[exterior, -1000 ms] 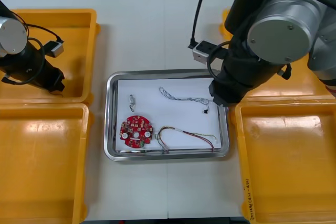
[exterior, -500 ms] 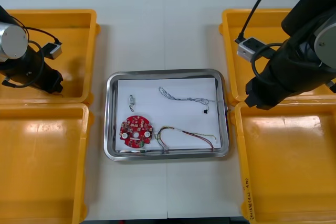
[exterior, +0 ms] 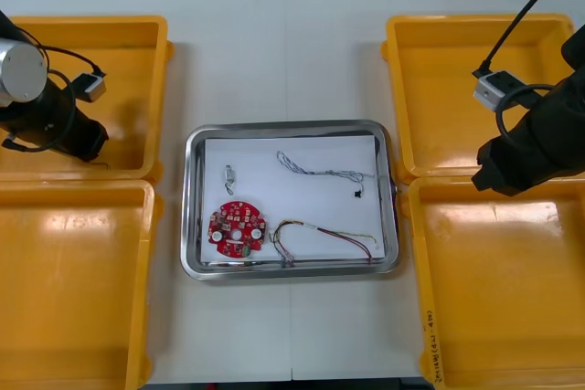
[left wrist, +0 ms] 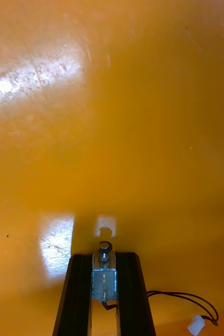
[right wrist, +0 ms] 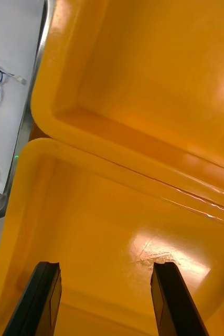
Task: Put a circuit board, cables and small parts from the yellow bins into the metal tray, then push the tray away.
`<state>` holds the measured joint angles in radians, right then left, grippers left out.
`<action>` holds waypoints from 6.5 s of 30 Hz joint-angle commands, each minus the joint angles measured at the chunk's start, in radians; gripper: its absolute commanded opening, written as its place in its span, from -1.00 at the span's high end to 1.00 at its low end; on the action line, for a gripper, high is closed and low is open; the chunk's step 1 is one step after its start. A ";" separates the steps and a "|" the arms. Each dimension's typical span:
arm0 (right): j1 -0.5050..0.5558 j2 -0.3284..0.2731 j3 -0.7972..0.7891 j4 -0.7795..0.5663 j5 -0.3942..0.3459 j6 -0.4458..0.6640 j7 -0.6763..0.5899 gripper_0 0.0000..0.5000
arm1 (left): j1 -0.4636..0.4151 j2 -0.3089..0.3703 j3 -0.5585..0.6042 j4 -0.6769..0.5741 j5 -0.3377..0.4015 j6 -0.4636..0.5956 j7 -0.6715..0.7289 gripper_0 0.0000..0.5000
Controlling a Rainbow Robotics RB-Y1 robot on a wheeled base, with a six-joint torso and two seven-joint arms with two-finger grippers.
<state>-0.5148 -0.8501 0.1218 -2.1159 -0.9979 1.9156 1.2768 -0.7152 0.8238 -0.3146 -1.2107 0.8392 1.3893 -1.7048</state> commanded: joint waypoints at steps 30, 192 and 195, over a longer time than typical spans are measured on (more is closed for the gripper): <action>0.251 0.023 -0.257 -0.027 0.047 0.004 -0.143 -1.00 | -0.086 -0.032 0.321 -0.466 -0.080 0.531 0.284 1.00; 0.285 0.023 -0.260 -0.039 0.041 0.004 -0.137 -1.00 | -0.021 -0.110 0.298 -0.751 -0.100 0.531 0.668 -1.00; 0.283 0.023 -0.260 -0.039 0.041 0.004 -0.137 -1.00 | 0.005 -0.084 0.319 -0.754 -0.098 0.531 0.626 -1.00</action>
<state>-0.2411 -0.8304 -0.1028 -2.1263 -0.9561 1.9157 1.1551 -0.7388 0.6737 -0.0347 -1.9237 0.7307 1.9134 -1.0275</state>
